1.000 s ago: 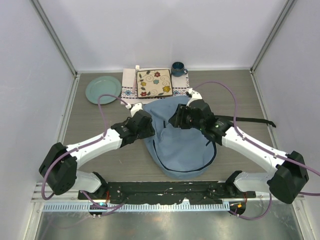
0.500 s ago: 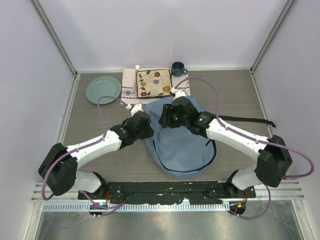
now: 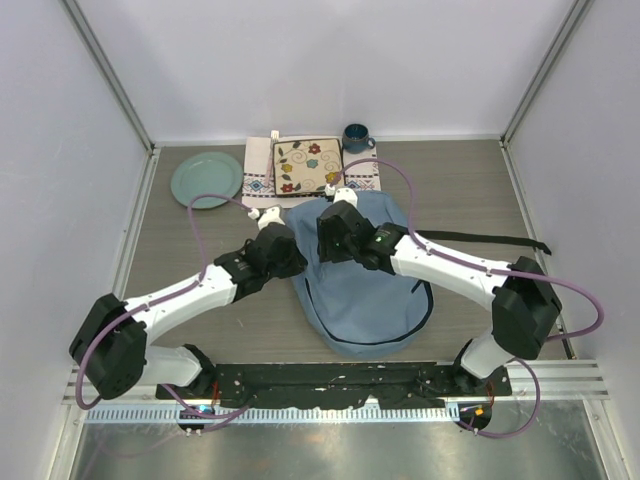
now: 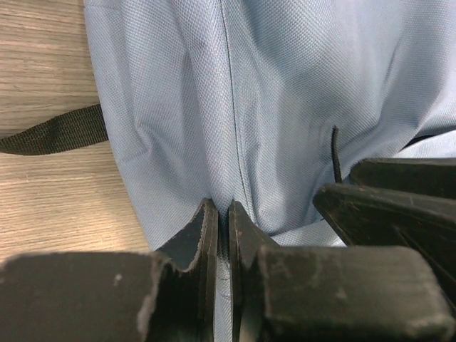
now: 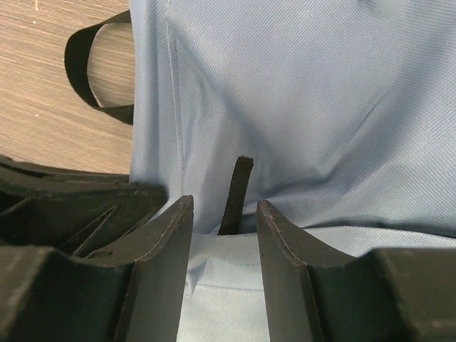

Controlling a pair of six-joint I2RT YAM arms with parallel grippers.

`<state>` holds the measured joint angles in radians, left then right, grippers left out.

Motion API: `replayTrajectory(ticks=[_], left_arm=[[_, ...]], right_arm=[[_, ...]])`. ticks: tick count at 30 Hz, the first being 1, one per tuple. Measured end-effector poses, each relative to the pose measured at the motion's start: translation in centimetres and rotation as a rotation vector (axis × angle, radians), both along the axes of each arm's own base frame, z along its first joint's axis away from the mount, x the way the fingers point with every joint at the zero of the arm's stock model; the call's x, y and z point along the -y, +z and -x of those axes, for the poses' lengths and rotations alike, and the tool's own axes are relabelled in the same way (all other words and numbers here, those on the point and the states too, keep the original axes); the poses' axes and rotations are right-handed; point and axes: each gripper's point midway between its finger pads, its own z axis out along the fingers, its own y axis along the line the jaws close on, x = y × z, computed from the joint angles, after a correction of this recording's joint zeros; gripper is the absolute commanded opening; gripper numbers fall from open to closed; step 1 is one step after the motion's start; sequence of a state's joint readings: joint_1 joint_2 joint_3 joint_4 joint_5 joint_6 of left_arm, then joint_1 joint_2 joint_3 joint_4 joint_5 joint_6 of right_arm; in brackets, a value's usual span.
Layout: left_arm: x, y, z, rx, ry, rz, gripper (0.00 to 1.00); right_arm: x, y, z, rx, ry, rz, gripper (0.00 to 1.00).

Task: Pack the student bag
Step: Zip the student bag at the center of the board.

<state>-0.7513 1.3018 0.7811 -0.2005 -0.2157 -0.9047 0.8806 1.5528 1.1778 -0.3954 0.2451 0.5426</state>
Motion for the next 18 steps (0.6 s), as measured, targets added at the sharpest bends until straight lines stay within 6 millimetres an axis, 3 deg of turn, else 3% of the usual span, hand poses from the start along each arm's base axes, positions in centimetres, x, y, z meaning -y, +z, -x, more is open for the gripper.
replayTrajectory(ticks=[5, 18], left_arm=[[0.0, 0.4, 0.1, 0.009, -0.006, 0.01, 0.0], [0.1, 0.5, 0.3, 0.012, -0.021, 0.012, 0.0]], right_arm=[[0.0, -0.4, -0.5, 0.006, -0.008, 0.044, 0.44], [0.0, 0.6, -0.9, 0.089, 0.005, 0.071, 0.46]])
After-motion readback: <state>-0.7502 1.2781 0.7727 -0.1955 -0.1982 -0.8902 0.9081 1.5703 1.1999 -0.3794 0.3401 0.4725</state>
